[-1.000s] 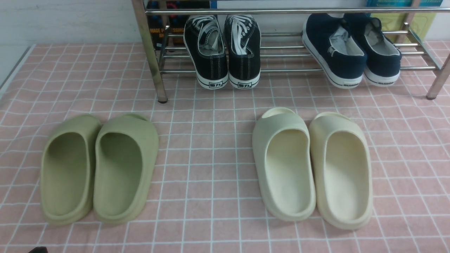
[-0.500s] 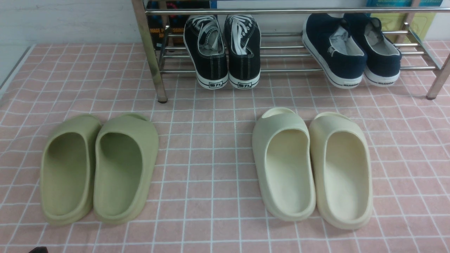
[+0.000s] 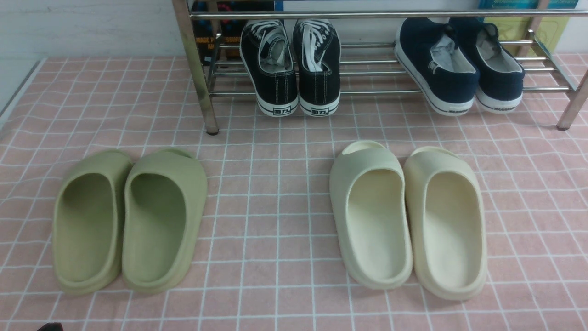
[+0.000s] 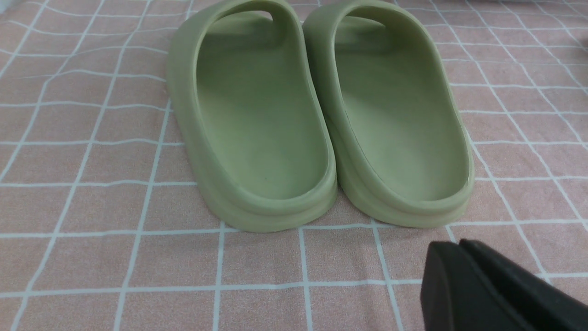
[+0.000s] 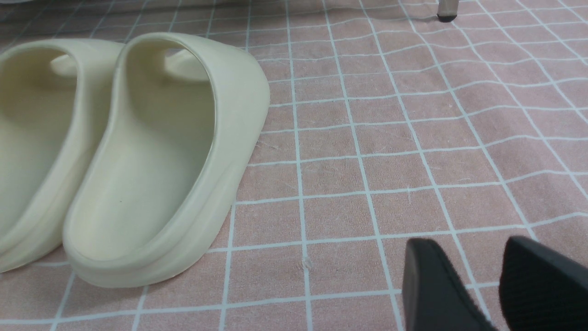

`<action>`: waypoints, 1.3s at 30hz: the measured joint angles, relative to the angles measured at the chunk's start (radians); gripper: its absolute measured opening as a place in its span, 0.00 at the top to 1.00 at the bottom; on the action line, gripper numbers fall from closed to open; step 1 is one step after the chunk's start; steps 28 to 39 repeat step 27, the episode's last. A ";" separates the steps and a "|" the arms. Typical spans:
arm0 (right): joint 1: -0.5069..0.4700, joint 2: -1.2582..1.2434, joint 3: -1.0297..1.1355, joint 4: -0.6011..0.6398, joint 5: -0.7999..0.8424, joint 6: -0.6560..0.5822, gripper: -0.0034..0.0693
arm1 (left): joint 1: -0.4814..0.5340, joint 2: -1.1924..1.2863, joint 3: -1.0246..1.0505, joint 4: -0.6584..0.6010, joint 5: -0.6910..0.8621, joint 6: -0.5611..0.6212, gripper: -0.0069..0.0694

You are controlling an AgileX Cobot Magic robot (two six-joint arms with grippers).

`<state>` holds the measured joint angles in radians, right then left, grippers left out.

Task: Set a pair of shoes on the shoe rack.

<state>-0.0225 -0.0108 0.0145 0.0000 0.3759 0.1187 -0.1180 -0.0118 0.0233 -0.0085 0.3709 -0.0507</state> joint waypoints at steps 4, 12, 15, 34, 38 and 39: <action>0.000 0.000 0.000 0.000 0.000 0.000 0.62 | 0.000 0.000 0.000 0.000 0.000 0.000 0.86; 0.000 0.000 0.000 0.000 0.000 0.000 0.62 | 0.000 0.000 0.000 0.000 0.000 0.000 0.86; 0.000 0.000 0.000 0.000 0.000 0.000 0.62 | 0.000 0.000 0.000 0.000 0.000 0.000 0.85; 0.000 0.000 0.000 0.000 0.000 0.000 0.62 | 0.000 0.000 0.000 -0.002 -0.001 0.000 0.84; 0.000 0.000 0.000 0.000 0.000 0.000 0.62 | 0.000 0.000 0.000 -0.002 -0.001 0.000 0.84; 0.000 0.000 0.000 0.000 0.000 0.000 0.62 | 0.000 0.000 0.000 -0.002 -0.001 0.000 0.84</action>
